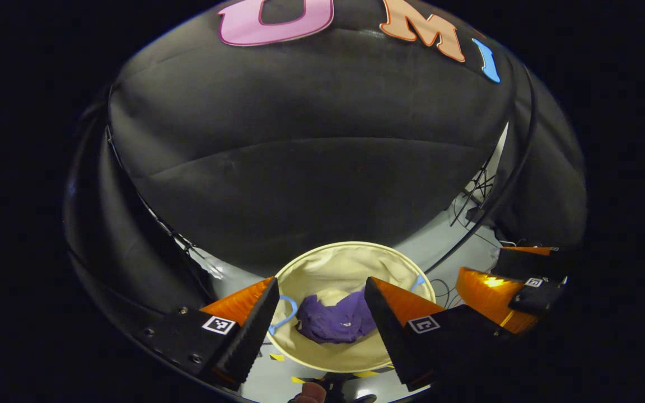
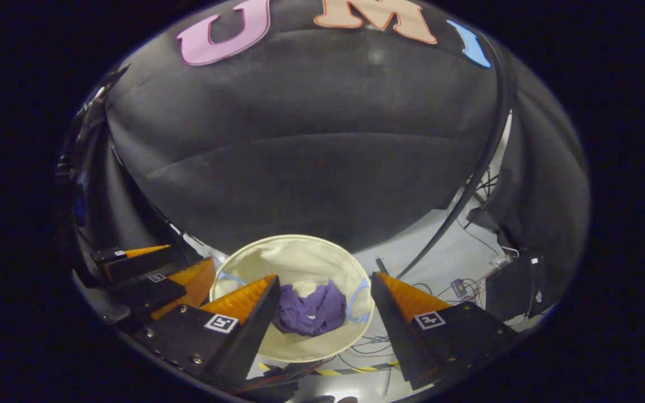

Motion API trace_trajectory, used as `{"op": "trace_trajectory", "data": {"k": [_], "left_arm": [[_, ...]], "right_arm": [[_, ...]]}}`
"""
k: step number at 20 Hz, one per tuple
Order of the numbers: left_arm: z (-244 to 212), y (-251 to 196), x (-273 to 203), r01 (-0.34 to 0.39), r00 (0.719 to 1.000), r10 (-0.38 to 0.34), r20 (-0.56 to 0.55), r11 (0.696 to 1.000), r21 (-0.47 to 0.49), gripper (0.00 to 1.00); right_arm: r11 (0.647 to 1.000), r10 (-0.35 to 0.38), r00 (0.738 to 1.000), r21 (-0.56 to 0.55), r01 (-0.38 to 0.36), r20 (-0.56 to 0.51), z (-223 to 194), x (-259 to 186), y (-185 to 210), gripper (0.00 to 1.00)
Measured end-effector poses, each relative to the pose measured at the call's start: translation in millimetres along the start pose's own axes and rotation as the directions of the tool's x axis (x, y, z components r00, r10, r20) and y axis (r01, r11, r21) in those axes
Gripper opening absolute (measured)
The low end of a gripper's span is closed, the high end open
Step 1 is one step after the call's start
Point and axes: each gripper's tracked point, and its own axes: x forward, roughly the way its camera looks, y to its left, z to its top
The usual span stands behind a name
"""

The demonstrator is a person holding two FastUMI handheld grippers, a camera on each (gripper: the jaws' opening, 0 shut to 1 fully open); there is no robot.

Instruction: Grasp the clothes on the hanger with both hands and then place them into the laundry hamper below.

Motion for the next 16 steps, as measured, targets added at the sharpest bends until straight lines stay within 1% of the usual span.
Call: {"op": "trace_trajectory", "data": {"k": [1,2,3,4,5,8,9,12,13,14,15,16], "left_arm": [[8.5,4.9,-15.1,-0.01,1.0,0.01,0.021,1.0,0.007,0.96],[17.6,12.0,-30.4,-0.035,0.998,0.034,0.053,0.999,0.01,0.96],[27.3,18.8,-45.1,-0.051,0.996,0.049,0.08,0.999,0.016,0.96],[36.1,22.1,-61.9,-0.06,0.993,0.057,0.105,0.998,0.024,0.99],[44.5,25.0,-78.7,-0.062,0.99,0.057,0.128,0.998,0.032,0.99],[61.6,20.2,-134.4,-0.029,0.986,0.026,0.166,0.999,0.017,0.98],[70.4,21.1,-151.8,-0.023,0.98,0.019,0.196,1.0,0.02,0.99],[95.0,26.5,-206.4,-0.043,0.961,0.03,0.273,0.998,0.041,0.99],[100.7,25.6,-229.8,-0.044,0.953,0.032,0.301,0.999,0.033,0.98],[105.7,25.2,-249.7,-0.04,0.947,0.033,0.319,0.999,0.016,0.98],[108.9,21.7,-270.6,-0.039,0.942,0.036,0.333,0.999,0.001,0.98],[109.0,19.1,-292.6,-0.04,0.934,0.042,0.355,0.999,-0.011,0.98]], "right_arm": [[1.0,-0.001,1.0,0.001,0.001,0.023,9.5,-19.1,0.1,0.94],[1.0,-0.004,0.999,0.001,0.004,0.048,20.0,-37.6,-2.6,0.98],[1.0,0.003,0.997,0.002,-0.003,0.071,28.8,-57.2,-2.6,0.98],[1.0,0.011,0.996,0.007,-0.011,0.086,36.9,-77.6,-1.4,0.98],[1.0,0.015,0.994,0.015,-0.016,0.104,44.6,-98.8,-0.3,0.98],[1.0,0.01,0.983,0.018,-0.014,0.182,71.1,-160.6,-5.0,0.98],[1.0,0.009,0.978,0.02,-0.013,0.207,77.6,-182.4,-5.6,0.98],[1.0,-0.008,0.958,0.018,0.002,0.288,96.4,-247.9,-11.8,0.98],[1.0,-0.012,0.949,0.019,0.006,0.316,100.1,-269.5,-14.2,0.94],[1.0,-0.013,0.94,0.019,0.007,0.34,104.6,-291.2,-14.3,1.0],[1.0,-0.009,0.93,0.016,0.003,0.368,110.1,-314.1,-13.9,1.0],[1.0,-0.01,0.919,0.002,0.009,0.394,115.5,-333.9,-15.1,0.98]]}}
